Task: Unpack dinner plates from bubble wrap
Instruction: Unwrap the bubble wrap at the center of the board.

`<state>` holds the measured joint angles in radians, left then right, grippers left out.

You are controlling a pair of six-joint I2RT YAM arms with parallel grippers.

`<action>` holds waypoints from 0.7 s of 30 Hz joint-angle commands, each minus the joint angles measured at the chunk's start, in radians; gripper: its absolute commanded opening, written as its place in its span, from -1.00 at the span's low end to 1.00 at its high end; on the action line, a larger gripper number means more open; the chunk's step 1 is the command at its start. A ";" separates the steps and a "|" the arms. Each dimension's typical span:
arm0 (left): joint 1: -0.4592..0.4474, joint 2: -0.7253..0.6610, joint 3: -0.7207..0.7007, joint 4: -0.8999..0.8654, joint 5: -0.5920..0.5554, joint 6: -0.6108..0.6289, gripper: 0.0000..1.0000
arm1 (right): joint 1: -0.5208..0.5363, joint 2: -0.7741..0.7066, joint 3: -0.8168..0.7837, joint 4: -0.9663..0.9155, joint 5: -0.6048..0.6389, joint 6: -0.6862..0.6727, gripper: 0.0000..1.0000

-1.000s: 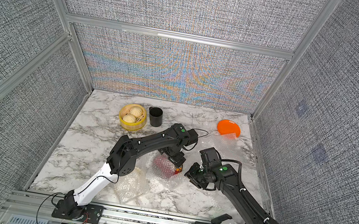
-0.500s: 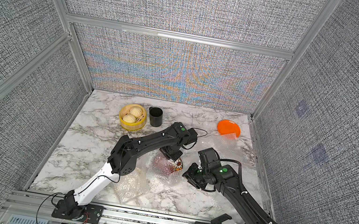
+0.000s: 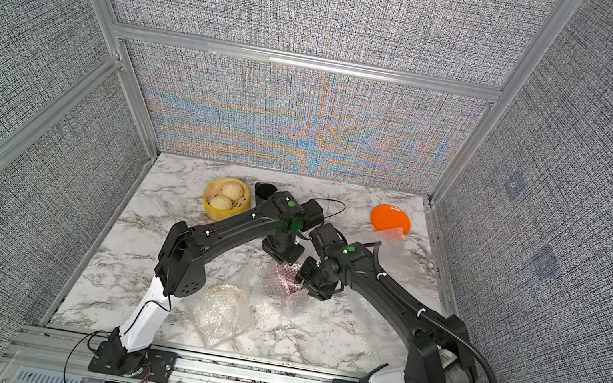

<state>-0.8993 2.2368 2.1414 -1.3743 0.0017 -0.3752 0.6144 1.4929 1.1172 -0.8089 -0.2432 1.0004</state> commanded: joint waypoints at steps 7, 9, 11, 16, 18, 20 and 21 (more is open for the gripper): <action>0.020 -0.025 -0.034 0.046 0.026 -0.001 -1.00 | -0.011 0.078 0.005 -0.110 0.016 -0.002 0.11; 0.025 -0.017 -0.037 0.047 0.018 0.000 -1.00 | -0.024 0.059 -0.045 -0.112 0.015 -0.006 0.08; 0.032 -0.008 -0.042 0.045 0.013 0.005 -1.00 | -0.045 0.030 -0.107 -0.099 0.009 -0.012 0.00; 0.068 -0.034 -0.088 0.066 -0.002 0.017 -1.00 | -0.104 -0.130 -0.289 -0.066 0.001 -0.004 -1.00; 0.095 -0.057 -0.108 0.073 -0.006 0.017 -1.00 | -0.125 -0.193 -0.330 -0.066 0.004 -0.003 -1.00; 0.127 -0.087 -0.137 0.088 -0.002 0.016 -1.00 | -0.136 -0.239 -0.353 -0.052 0.011 0.000 -1.00; 0.142 -0.102 -0.154 0.096 0.007 0.018 -1.00 | -0.138 -0.251 -0.357 -0.030 0.005 -0.004 -1.00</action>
<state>-0.7841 2.1681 2.0079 -1.2964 0.0269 -0.3702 0.4831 1.2720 0.7734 -0.8448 -0.2478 1.0027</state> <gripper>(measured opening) 0.062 0.077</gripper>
